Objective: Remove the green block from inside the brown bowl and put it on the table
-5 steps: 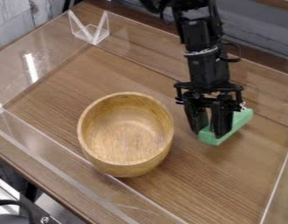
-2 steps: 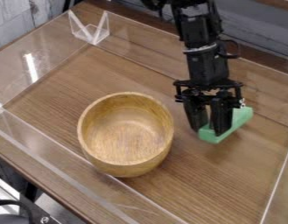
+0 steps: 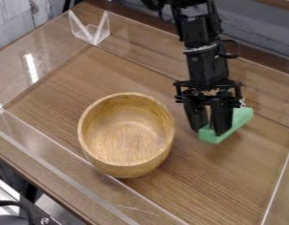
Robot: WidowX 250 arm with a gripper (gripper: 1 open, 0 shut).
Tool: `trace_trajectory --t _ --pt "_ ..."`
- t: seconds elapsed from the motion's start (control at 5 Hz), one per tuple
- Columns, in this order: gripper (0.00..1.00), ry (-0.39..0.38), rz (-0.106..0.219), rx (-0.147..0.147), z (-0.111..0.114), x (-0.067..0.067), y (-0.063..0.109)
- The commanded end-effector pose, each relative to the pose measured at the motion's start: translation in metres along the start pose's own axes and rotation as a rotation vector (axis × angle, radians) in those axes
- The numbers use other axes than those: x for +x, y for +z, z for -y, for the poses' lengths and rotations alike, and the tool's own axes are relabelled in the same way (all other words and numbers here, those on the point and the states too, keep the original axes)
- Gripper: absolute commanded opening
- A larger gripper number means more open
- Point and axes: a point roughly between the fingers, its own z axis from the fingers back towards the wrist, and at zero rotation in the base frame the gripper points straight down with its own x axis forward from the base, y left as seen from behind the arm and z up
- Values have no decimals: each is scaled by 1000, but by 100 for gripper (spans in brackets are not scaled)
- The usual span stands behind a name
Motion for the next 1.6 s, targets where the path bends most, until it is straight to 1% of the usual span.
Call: trace_trajectory --t 0.0,1.4 --pt "0 -22 54 -2 2 8 16" --pt "0 -28 35 -38 1 11 16"
